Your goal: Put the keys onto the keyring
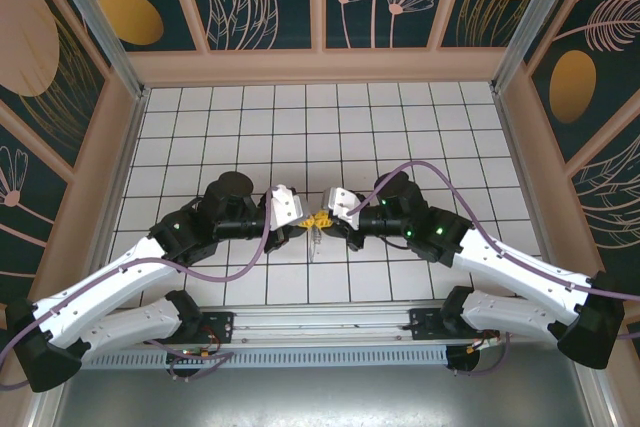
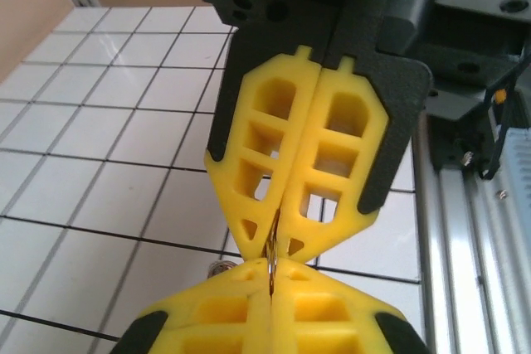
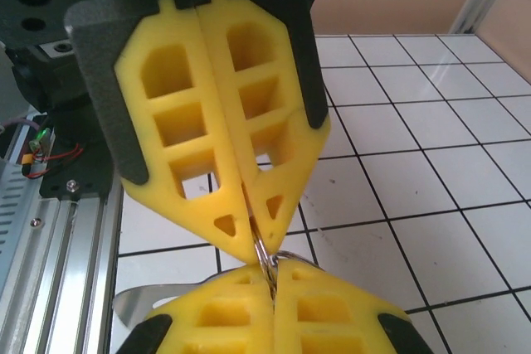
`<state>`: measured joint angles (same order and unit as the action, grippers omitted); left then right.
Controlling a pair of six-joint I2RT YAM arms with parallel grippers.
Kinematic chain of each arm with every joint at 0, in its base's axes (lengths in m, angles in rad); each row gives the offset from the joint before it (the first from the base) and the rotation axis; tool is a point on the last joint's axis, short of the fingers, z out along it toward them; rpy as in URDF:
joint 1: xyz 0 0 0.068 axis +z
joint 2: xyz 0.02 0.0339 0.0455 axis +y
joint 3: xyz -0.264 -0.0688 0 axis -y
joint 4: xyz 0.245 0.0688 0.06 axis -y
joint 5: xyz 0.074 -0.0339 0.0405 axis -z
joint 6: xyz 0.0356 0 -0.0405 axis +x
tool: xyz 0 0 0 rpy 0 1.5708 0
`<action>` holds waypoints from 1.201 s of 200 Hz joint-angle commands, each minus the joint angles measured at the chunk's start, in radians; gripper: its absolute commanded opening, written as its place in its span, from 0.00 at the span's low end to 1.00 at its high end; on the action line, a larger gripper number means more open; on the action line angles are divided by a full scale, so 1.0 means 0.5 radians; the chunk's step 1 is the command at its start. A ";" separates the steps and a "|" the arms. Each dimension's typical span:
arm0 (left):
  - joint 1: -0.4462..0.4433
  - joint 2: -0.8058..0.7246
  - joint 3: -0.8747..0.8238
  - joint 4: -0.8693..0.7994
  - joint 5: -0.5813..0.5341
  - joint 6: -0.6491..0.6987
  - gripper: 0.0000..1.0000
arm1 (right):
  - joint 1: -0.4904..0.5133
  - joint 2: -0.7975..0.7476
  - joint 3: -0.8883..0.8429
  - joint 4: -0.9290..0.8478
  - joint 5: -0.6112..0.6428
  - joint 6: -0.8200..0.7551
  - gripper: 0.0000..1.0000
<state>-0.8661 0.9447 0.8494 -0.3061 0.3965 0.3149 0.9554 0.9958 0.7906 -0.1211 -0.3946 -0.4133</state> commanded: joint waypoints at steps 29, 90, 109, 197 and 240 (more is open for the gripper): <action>0.002 -0.060 -0.039 0.224 0.083 -0.059 0.00 | 0.013 -0.051 0.047 0.103 -0.043 0.025 0.00; 0.002 -0.250 -0.233 0.649 0.161 -0.276 0.00 | 0.013 -0.149 -0.026 0.193 -0.125 0.071 0.06; 0.003 -0.277 -0.267 0.714 0.195 -0.308 0.00 | 0.013 -0.158 -0.035 0.214 -0.149 0.081 0.11; 0.003 -0.377 -0.359 0.880 0.257 -0.361 0.00 | 0.013 -0.181 -0.066 0.289 -0.183 0.115 0.15; 0.002 -0.398 -0.405 0.934 0.289 -0.397 0.00 | 0.013 -0.175 -0.091 0.402 -0.254 0.132 0.00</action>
<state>-0.8650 0.7605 0.6575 0.0761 0.4965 0.1444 0.9573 0.9207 0.7639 0.0067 -0.4923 -0.3611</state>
